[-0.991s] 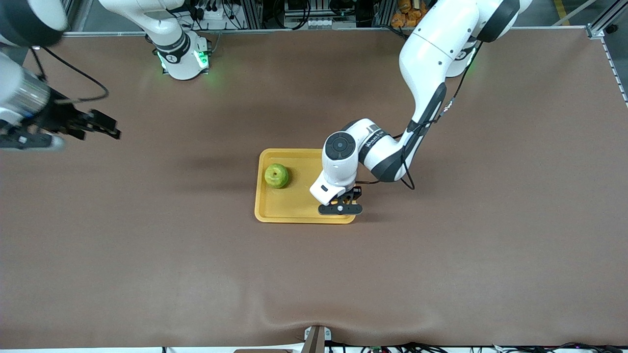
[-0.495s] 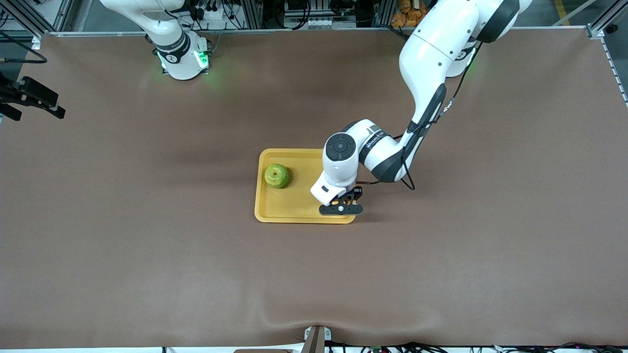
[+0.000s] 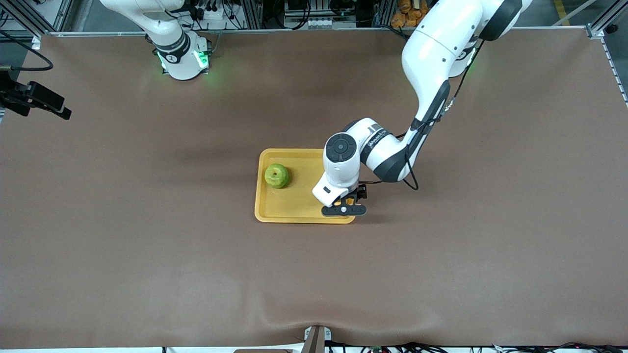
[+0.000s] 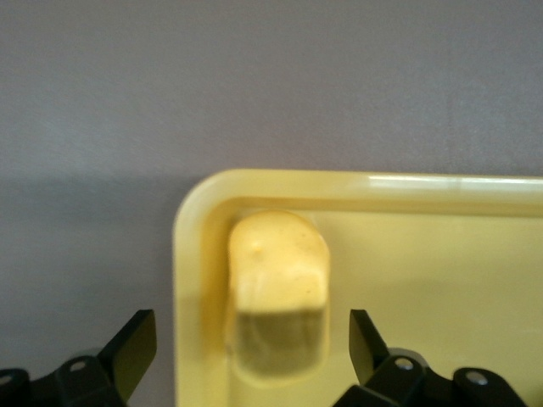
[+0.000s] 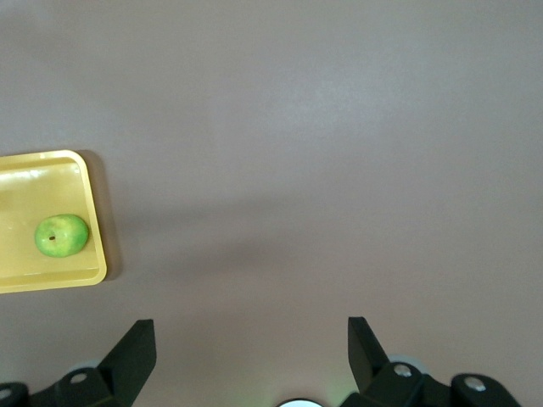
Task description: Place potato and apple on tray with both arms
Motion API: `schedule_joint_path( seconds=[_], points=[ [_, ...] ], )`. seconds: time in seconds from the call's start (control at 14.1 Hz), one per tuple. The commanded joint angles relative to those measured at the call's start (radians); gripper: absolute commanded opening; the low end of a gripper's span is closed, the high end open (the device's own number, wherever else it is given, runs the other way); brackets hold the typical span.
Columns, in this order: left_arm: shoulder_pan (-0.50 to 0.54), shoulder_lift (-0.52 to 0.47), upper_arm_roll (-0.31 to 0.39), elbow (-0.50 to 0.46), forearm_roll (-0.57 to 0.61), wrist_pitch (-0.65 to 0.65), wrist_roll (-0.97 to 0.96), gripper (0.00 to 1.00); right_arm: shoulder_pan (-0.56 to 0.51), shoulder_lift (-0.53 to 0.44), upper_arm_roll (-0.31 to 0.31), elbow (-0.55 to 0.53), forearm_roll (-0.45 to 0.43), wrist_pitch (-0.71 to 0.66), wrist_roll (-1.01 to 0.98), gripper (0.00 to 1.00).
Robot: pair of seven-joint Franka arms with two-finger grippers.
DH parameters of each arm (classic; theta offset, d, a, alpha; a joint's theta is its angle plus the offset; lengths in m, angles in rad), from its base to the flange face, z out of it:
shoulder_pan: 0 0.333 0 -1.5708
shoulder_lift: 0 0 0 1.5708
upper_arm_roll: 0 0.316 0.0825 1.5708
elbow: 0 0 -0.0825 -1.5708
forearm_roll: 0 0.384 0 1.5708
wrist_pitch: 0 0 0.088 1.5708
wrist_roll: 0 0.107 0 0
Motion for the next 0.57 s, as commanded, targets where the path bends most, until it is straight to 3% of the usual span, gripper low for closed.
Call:
schedule_joint_path(
  seconds=[0.0, 0.21, 0.5],
  points=[
    [0.059, -0.088, -0.004, -0.009, 0.015, -0.089, 0.072, 1.0, -0.002, 0.027, 0.009, 0.069, -0.005, -0.025, 0.022, 1.0],
    [0.14, -0.177, -0.005, -0.009, 0.002, -0.18, 0.216, 1.0, 0.029, 0.024, 0.01, 0.034, -0.008, -0.012, 0.023, 1.0],
    [0.251, -0.284, -0.008, -0.01, 0.003, -0.287, 0.249, 1.0, 0.003, 0.015, 0.023, -0.038, -0.008, 0.015, 0.009, 1.0]
  ],
)
